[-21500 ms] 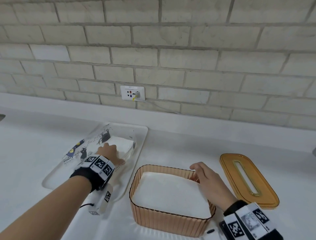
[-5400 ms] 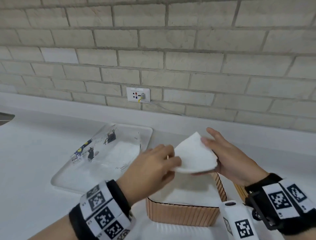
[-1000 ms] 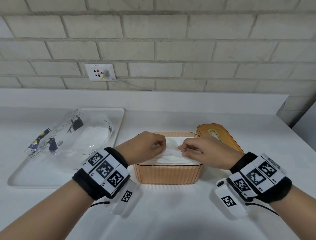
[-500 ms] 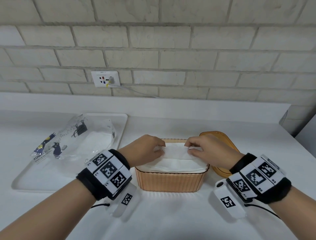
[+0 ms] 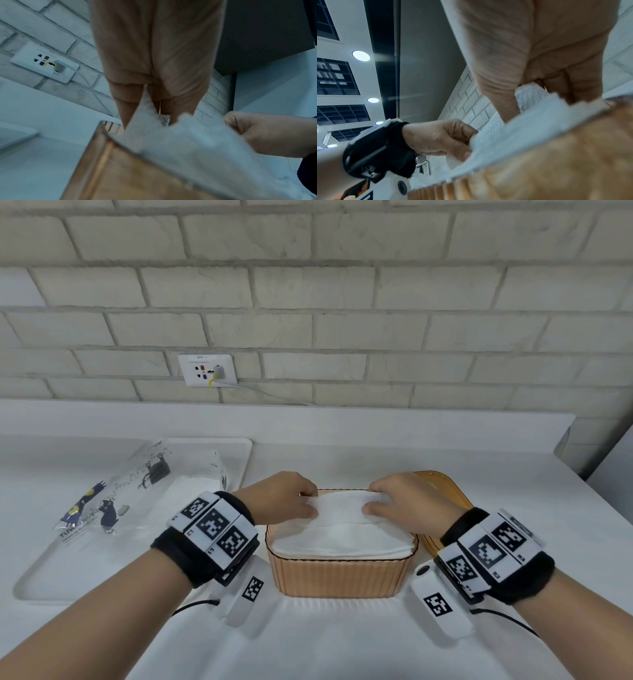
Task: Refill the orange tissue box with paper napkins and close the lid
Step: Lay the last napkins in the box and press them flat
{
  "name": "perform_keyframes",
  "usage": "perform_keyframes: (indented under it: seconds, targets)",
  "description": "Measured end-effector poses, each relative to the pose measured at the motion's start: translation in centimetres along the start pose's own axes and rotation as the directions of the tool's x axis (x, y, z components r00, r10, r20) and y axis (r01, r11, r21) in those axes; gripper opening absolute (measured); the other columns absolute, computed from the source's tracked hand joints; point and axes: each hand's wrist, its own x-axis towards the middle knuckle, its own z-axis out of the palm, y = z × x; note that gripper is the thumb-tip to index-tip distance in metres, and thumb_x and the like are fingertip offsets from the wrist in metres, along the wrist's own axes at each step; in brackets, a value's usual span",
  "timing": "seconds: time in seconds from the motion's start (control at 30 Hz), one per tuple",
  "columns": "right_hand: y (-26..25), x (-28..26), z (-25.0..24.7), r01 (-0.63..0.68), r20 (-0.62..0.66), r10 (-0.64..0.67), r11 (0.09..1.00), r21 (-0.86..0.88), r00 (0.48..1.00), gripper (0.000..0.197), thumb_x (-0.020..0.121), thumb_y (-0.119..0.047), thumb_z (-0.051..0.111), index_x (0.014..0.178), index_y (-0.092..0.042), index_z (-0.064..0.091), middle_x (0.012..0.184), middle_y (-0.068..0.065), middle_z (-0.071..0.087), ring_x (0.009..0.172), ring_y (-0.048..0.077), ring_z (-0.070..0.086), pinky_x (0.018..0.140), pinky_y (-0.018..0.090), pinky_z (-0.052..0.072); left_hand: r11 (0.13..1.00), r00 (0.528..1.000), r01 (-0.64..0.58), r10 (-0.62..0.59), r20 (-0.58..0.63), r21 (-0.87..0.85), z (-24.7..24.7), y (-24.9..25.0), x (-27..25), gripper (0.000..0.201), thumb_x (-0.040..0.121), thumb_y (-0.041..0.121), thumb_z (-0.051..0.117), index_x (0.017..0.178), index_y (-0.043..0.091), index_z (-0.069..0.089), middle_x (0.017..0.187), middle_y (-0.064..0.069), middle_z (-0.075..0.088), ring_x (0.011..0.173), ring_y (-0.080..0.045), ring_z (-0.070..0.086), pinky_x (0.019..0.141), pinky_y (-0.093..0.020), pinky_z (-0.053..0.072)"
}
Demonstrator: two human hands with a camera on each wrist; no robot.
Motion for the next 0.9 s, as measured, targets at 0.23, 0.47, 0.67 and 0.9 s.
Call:
perform_keyframes:
  seconds: [0.23,0.47,0.67,0.9]
  targets:
    - [-0.1,0.3,-0.9,-0.041,0.087,0.04,0.999,0.019,0.995,0.04,0.093,-0.032,0.053,0.093,0.007,0.062,0.071,0.007,0.05,0.058,0.014,0.041,0.05,0.023,0.026,0.998,1.0,0.015,-0.014,0.015,-0.054,-0.2,-0.5,0.4,0.014,0.092,0.02,0.059,0.093,0.007,0.064,0.073,0.003,0.05,0.073,-0.015,0.047,0.069,-0.026,0.036]
    - [0.0,0.6,0.2,0.023,-0.073,-0.024,1.0,-0.019,0.997,0.014,0.088,-0.022,0.06,0.096,-0.011,0.062,0.083,0.004,0.061,0.062,0.011,0.045,0.054,0.023,0.032,0.997,0.994,-0.04,0.032,-0.102,-0.072,0.7,-1.1,0.5,0.019,0.09,0.014,0.061,0.102,-0.001,0.064,0.085,-0.01,0.059,0.08,-0.017,0.05,0.066,-0.022,0.035]
    - [1.1,-0.1,1.4,0.129,-0.165,-0.146,0.986,-0.109,0.975,0.005,0.089,-0.02,0.059,0.089,-0.017,0.063,0.057,-0.017,0.042,0.061,0.005,0.041,0.051,0.012,0.025,0.953,0.922,-0.297,0.303,-0.243,0.06,2.2,-2.3,-0.6,0.006,0.085,-0.001,0.061,0.089,0.0,0.066,0.091,-0.003,0.055,0.079,-0.023,0.058,0.074,-0.023,0.043]
    - [2.3,-1.1,2.9,0.266,-0.199,-0.308,0.941,-0.21,0.93,0.009,0.086,-0.013,0.062,0.079,-0.017,0.067,0.076,-0.003,0.067,0.07,0.017,0.062,0.059,0.03,0.05,0.894,0.843,-0.406,0.446,-0.301,0.188,3.5,-4.0,-1.7,0.007,0.085,0.001,0.059,0.08,0.005,0.056,0.09,-0.003,0.053,0.069,-0.021,0.056,0.064,-0.033,0.05]
